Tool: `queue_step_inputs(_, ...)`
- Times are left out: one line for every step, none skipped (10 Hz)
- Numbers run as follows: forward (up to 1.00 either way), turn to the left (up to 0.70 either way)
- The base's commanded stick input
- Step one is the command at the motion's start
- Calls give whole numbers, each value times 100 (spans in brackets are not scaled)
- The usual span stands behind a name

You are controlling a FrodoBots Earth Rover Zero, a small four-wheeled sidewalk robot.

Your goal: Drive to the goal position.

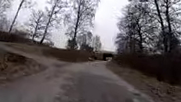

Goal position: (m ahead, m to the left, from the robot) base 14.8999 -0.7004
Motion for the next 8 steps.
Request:
queue_step_inputs(100, 0)
queue_step_inputs(100, 0)
queue_step_inputs(100, 0)
queue_step_inputs(100, 0)
queue_step_inputs(100, 0)
queue_step_inputs(100, 0)
queue_step_inputs(100, 0)
queue_step_inputs(100, 0)
